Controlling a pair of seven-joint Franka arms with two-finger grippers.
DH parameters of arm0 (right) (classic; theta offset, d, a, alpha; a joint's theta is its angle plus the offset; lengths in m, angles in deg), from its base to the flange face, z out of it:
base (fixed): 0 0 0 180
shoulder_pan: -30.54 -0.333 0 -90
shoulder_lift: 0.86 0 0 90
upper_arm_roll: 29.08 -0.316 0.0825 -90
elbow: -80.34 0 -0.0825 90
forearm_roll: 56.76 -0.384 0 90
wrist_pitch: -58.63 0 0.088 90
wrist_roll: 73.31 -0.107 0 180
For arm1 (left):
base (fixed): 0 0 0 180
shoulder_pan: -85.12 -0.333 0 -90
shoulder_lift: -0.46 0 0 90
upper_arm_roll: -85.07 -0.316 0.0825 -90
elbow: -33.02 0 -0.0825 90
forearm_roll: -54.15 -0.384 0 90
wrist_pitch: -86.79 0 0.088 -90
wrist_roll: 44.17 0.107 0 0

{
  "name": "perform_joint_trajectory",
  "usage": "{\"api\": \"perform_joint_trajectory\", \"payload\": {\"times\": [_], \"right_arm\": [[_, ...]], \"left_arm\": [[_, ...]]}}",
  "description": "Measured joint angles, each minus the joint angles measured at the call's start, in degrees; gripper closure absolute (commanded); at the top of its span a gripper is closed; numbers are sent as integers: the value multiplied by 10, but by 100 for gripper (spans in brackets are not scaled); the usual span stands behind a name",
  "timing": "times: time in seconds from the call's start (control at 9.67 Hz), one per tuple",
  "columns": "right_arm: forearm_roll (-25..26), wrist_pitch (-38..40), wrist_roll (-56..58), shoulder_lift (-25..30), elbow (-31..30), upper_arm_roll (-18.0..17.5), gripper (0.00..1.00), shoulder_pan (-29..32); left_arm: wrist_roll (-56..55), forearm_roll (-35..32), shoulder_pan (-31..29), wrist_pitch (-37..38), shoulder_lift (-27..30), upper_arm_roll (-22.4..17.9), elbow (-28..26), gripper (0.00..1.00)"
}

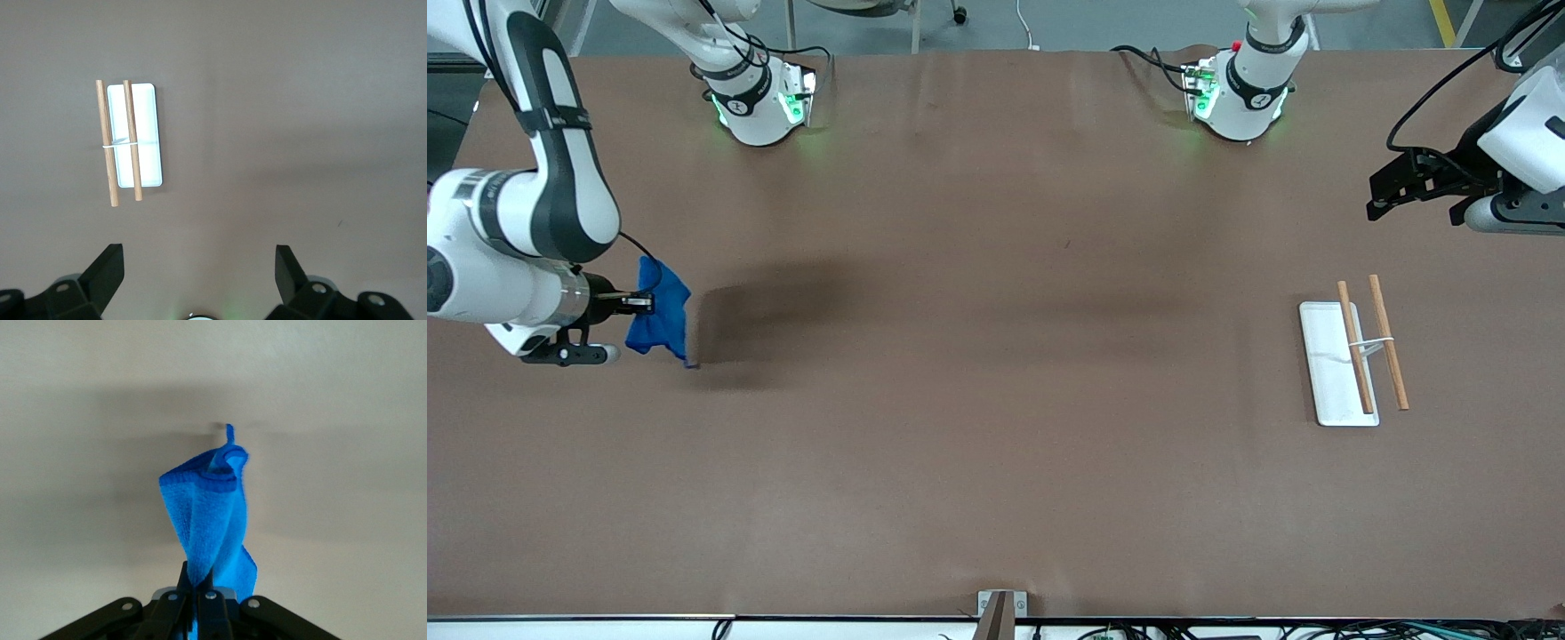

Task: Right arm passes towel to left arm to hang
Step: 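Lift the towel with the right gripper and carry it toward the table middle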

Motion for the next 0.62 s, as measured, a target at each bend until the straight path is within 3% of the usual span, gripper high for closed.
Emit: {"api": "perform_joint_trajectory", "payload": {"times": [0.21, 0.62], "right_arm": [[-25, 7, -4, -1, 30, -21, 100, -26], [-262, -58, -11, -4, 47, -66, 99, -74]], "left_arm": [[-2, 15, -1, 0, 0, -1, 0, 0], [8, 91, -44, 13, -4, -5, -4, 0]]}}
